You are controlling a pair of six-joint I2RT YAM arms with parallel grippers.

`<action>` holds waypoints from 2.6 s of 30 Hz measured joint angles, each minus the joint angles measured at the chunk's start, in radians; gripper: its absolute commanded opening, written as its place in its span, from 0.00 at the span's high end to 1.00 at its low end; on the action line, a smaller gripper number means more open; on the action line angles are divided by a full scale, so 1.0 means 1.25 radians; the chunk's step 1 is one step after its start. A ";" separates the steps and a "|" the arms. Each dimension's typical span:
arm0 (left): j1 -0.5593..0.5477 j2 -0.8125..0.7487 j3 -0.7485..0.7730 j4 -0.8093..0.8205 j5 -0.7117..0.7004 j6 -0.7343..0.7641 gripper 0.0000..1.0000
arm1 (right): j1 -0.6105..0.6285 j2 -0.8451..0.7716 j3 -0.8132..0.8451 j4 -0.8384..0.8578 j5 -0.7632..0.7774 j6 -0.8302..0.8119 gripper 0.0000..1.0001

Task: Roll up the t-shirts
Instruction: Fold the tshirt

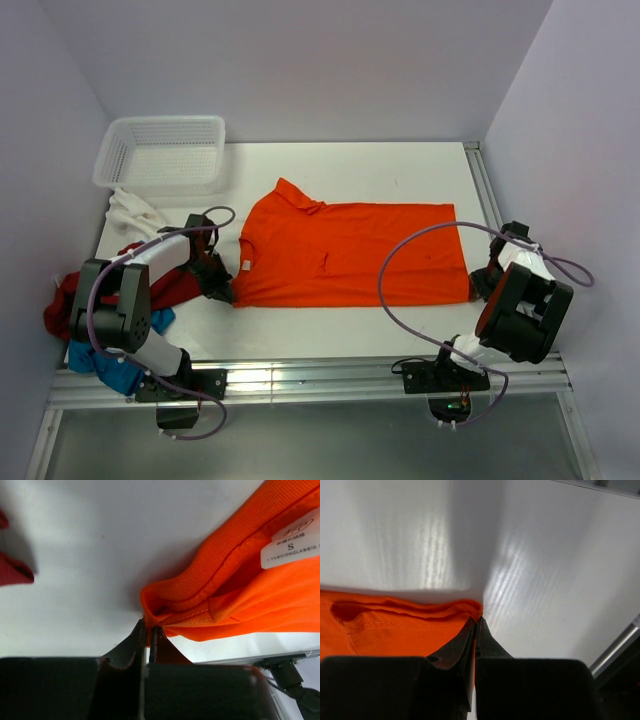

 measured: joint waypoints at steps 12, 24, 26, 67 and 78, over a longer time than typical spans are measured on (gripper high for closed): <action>0.005 -0.061 -0.077 -0.055 0.029 0.018 0.42 | -0.032 -0.067 -0.067 -0.063 0.031 0.024 0.50; 0.007 -0.167 0.037 -0.133 -0.010 0.022 0.20 | -0.037 -0.083 0.029 -0.145 0.039 -0.022 0.38; 0.007 -0.169 0.068 -0.140 -0.017 0.018 0.14 | -0.037 -0.088 0.063 -0.164 0.026 -0.044 0.29; -0.010 0.538 0.765 0.237 0.065 -0.116 0.54 | 0.150 -0.213 0.259 -0.083 -0.203 -0.055 0.53; -0.011 0.594 0.786 0.292 0.087 -0.095 0.60 | 0.151 -0.216 0.257 -0.083 -0.202 -0.041 0.53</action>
